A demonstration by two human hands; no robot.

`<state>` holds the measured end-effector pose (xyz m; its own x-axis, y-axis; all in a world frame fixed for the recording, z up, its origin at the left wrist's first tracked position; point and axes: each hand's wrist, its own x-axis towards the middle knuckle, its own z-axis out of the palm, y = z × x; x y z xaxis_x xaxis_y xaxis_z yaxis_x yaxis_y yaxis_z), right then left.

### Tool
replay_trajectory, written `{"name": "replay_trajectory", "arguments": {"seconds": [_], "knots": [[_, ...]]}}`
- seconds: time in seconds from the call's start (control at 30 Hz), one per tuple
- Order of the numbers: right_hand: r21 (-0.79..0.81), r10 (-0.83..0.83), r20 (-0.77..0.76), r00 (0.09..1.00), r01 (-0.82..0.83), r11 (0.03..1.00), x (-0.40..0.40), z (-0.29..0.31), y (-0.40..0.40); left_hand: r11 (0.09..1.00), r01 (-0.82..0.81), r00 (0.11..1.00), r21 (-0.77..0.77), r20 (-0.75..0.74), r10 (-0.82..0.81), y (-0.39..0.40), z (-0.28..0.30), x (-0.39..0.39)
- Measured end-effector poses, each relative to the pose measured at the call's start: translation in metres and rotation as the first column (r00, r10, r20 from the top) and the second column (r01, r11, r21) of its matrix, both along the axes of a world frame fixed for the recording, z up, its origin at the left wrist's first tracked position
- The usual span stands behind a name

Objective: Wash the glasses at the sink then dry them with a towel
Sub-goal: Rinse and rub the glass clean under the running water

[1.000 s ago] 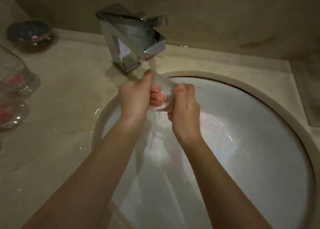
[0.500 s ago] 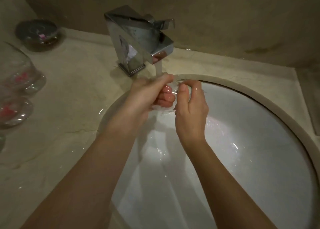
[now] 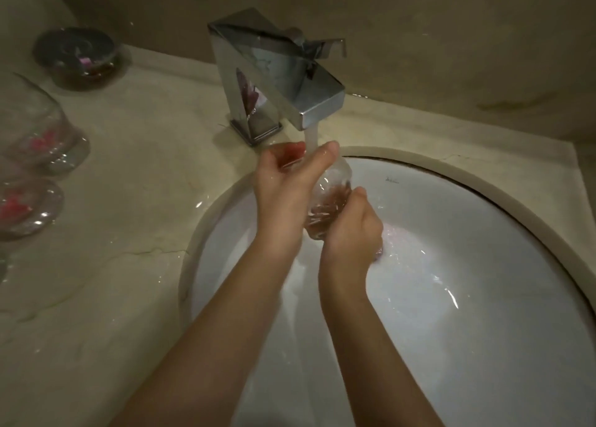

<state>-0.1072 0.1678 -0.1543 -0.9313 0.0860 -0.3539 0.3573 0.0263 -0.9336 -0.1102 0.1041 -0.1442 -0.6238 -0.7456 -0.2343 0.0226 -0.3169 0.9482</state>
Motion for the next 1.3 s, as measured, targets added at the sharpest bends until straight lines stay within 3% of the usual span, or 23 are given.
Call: {"name": "replay_trajectory", "arguments": {"seconds": [0.13,0.3,0.33,0.43,0.5,0.57,0.63,0.7,0.77,0.87,0.9,0.93,1.0,1.07,1.2,1.3], "knots": [[-0.054,0.065,0.044,0.997,-0.063,0.997,0.002,0.0,0.002,0.984,0.052,0.999,0.169,0.004,-0.053,0.005,-0.007,0.007],[0.097,0.235,-0.298,0.925,-0.216,0.972,0.008,-0.014,0.006,0.987,0.035,0.999,0.154,-0.014,-0.033,0.006,-0.01,0.008],[0.057,0.222,-0.264,0.939,-0.214,0.975,0.007,-0.014,0.004,0.989,0.04,0.999,0.142,0.011,-0.042,0.007,-0.01,0.008],[-0.333,0.248,0.142,0.958,-0.189,0.924,-0.007,-0.006,0.002,0.996,0.017,0.999,0.083,0.044,-0.02,0.011,-0.013,0.011],[-0.377,0.349,0.228,0.909,-0.248,0.892,-0.012,-0.008,0.004,0.999,-0.001,1.0,0.048,0.008,0.0,0.01,-0.016,0.012],[-0.159,0.313,0.123,0.942,-0.293,0.943,-0.006,-0.008,0.001,0.998,-0.009,1.0,0.062,-0.022,0.01,0.013,-0.016,0.013],[0.068,0.198,-0.144,0.97,-0.19,0.979,-0.001,-0.006,0.0,1.0,-0.015,1.0,-0.008,-0.028,0.015,0.018,-0.016,0.013],[0.163,0.21,-0.21,0.955,-0.178,0.97,-0.003,-0.004,-0.001,0.998,-0.009,1.0,-0.066,-0.03,0.007,0.022,-0.016,0.013],[0.075,0.277,-0.044,0.96,-0.273,0.959,-0.009,-0.004,-0.002,1.0,0.002,0.999,-0.011,-0.044,-0.002,0.02,-0.016,0.014],[-0.37,0.345,0.244,0.906,-0.242,0.897,-0.021,-0.004,0.001,0.999,0.03,0.998,0.037,-0.062,-0.027,0.013,-0.021,0.015],[-0.409,0.362,0.252,0.897,-0.24,0.88,-0.02,-0.003,0.002,0.999,0.035,0.997,0.019,-0.067,-0.034,0.012,-0.021,0.015],[-0.363,0.357,0.214,0.909,-0.265,0.893,-0.018,-0.006,0.001,1.0,0.029,0.997,-0.002,-0.072,-0.029,0.012,-0.021,0.015],[-0.112,0.325,0.076,0.943,-0.316,0.942,-0.007,-0.008,-0.001,0.998,0.036,0.997,-0.057,-0.071,-0.04,0.012,-0.024,0.015],[-0.006,0.289,-0.005,0.957,-0.289,0.957,-0.001,-0.004,-0.002,0.995,0.054,0.997,-0.082,-0.051,-0.058,0.013,-0.024,0.015],[-0.26,0.38,0.214,0.9,-0.322,0.91,-0.02,0.0,0.003,0.992,0.101,0.995,0.078,-0.031,-0.099,0.006,-0.027,0.017],[-0.184,0.438,0.148,0.887,-0.41,0.893,-0.021,-0.001,0.004,0.987,0.137,0.99,0.087,0.012,-0.138,0.003,-0.024,0.016]]}}
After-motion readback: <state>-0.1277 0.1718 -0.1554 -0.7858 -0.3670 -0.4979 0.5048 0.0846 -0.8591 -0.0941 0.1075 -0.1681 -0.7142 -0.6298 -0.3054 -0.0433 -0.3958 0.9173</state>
